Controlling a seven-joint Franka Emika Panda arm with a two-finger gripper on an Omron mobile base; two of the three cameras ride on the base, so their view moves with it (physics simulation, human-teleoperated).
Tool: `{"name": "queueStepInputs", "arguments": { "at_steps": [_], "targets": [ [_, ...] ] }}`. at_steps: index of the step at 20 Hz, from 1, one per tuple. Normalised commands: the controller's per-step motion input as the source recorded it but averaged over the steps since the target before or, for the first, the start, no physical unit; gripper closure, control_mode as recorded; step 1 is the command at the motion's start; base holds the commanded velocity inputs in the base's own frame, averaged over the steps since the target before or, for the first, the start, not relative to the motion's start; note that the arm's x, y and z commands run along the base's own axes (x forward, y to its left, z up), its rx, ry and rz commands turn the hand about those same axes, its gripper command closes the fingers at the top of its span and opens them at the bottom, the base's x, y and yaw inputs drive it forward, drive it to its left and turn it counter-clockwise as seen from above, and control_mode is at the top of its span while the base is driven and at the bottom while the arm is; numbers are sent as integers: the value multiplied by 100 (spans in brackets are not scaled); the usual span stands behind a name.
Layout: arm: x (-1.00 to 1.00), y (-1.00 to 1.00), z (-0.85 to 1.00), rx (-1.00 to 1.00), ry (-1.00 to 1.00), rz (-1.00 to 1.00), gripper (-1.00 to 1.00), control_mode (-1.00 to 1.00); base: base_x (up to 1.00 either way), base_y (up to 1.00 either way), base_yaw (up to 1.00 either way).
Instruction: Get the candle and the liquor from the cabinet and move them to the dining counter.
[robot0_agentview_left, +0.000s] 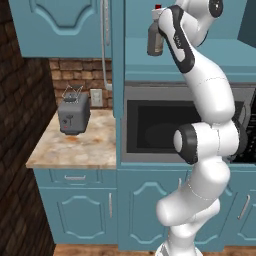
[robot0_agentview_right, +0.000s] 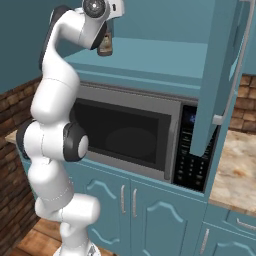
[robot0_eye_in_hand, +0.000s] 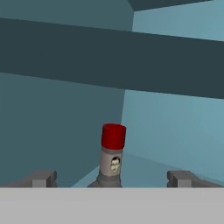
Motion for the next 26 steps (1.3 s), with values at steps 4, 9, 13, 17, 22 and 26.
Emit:
{"name": "queueStepInputs", "arguments": {
  "at_steps": [4,9,13,17,22,26],
  "targets": [
    [12,0,0,0,0,0,-100,-100,0,0,0],
    [16,0,0,0,0,0,-100,-100,0,0,0],
    [14,0,0,0,0,0,-100,-100,0,0,0],
    [11,1,-2,0,0,0,-100,-100,0,0,0],
    [10,9,-4,0,0,0,-100,-100,0,0,0],
    [10,10,-3,0,0,0,-100,-100,0,0,0]
  ]
}}
